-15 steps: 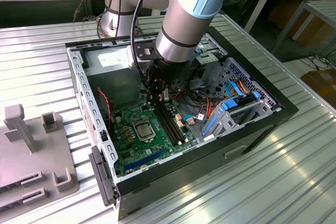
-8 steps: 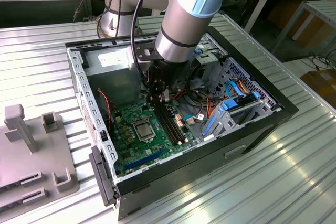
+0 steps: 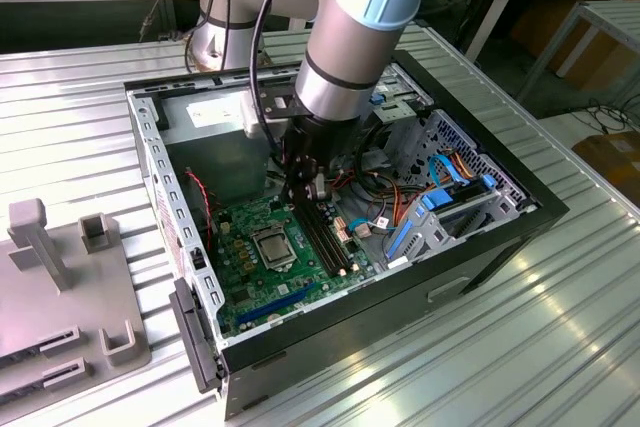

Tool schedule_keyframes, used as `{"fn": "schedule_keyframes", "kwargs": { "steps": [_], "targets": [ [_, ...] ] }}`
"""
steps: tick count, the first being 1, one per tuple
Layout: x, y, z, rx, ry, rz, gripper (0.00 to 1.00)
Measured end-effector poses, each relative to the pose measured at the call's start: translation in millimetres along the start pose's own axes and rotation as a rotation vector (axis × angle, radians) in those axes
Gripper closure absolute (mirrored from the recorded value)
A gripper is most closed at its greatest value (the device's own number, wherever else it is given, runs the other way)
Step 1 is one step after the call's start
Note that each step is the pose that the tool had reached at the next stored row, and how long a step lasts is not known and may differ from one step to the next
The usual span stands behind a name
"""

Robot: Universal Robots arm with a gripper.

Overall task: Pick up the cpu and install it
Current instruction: 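Install the first cpu locking lever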

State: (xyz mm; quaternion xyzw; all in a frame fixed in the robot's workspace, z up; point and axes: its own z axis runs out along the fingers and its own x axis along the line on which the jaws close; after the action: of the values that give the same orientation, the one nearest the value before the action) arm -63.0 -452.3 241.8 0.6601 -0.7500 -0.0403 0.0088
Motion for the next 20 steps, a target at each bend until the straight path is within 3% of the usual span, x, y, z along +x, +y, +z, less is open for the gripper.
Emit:
{"fn": "schedule_keyframes", "kwargs": {
  "steps": [1,3,4,11,17,20],
  "targets": [
    [0.0,0.0,0.0,0.0010,0.0092,-0.004,0.89],
    [0.1,0.2,0.0,0.0036,0.0353,-0.016,0.89],
    [0.1,0.4,0.0,0.0038,0.0379,-0.020,0.89],
    [0.1,1.8,-1.1,0.0101,0.0384,-0.032,0.89],
    [-0.2,2.5,-8.3,0.0197,0.0394,-0.063,0.89],
    [0.1,4.7,-8.1,0.0203,0.0402,-0.083,0.89]
  ]
}}
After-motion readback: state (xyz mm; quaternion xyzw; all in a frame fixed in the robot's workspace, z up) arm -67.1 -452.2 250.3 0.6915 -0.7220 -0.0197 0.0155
